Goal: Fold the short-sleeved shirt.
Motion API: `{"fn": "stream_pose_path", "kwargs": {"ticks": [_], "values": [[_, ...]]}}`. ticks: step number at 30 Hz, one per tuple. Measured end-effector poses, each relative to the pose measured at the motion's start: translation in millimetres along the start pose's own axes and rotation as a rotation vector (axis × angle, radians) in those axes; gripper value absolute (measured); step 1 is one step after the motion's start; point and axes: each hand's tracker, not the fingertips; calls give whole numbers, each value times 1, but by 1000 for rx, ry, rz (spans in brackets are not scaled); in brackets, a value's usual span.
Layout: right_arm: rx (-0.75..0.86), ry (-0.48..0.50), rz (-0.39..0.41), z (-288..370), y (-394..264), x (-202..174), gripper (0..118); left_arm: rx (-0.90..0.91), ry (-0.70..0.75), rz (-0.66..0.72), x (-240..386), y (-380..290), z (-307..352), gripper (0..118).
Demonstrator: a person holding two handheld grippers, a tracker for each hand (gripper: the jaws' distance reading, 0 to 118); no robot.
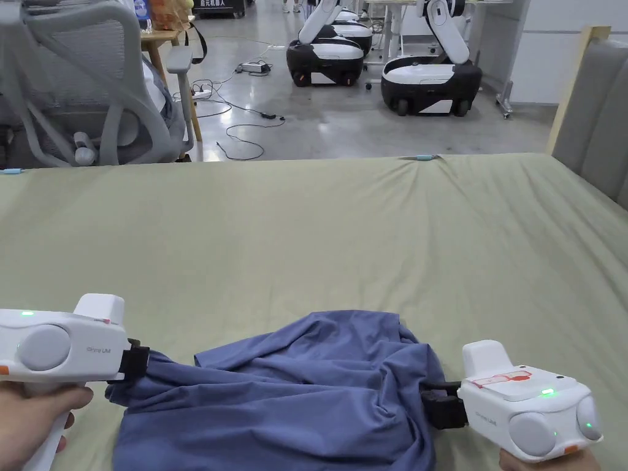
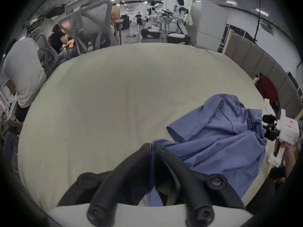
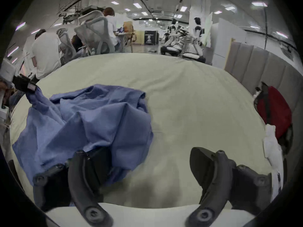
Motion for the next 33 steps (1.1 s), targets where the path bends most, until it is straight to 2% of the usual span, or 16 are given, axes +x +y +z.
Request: {"fn": "stream_pose_path", "kwargs": {"ticks": [1, 2, 3, 4, 5, 6, 9, 15, 20, 25, 28, 33], "values": [[-21, 16, 29, -8, 2, -2, 96, 0, 1, 2, -1, 0, -2, 2], [-41, 40, 40, -14, 3, -4, 84, -3, 2, 3, -4, 0, -3, 2], [-74, 53, 35, -20, 4, -4, 59, -7, 5, 9, -6, 0, -5, 2], [-69, 110, -2, -20, 5, -1, 8, -10, 7, 14, -9, 1, -8, 2], [-66, 134, -26, -17, 6, 0, 8, -10, 11, 17, -11, 1, -8, 2], [-60, 99, -12, -9, 8, 1, 8, -9, 19, 16, -13, 1, -6, 2], [-33, 93, -28, 18, 17, 5, 8, 24, 49, 0, -14, 2, 5, 2], [117, 24, -33, 99, 68, 11, 8, 178, 175, -127, -8, 24, 60, 1], [242, -113, -35, 152, 120, 9, 8, 340, 343, -143, -18, 53, 112, 1], [362, -272, 12, 192, 173, 8, 8, 453, 483, -182, -24, 84, 153, 1], [420, -333, 37, 214, 206, 17, 8, 494, 568, -224, -30, 106, 172, 1], [504, -444, 77, 248, 262, 31, 8, 575, 599, -174, -45, 151, 202, 1]]}}
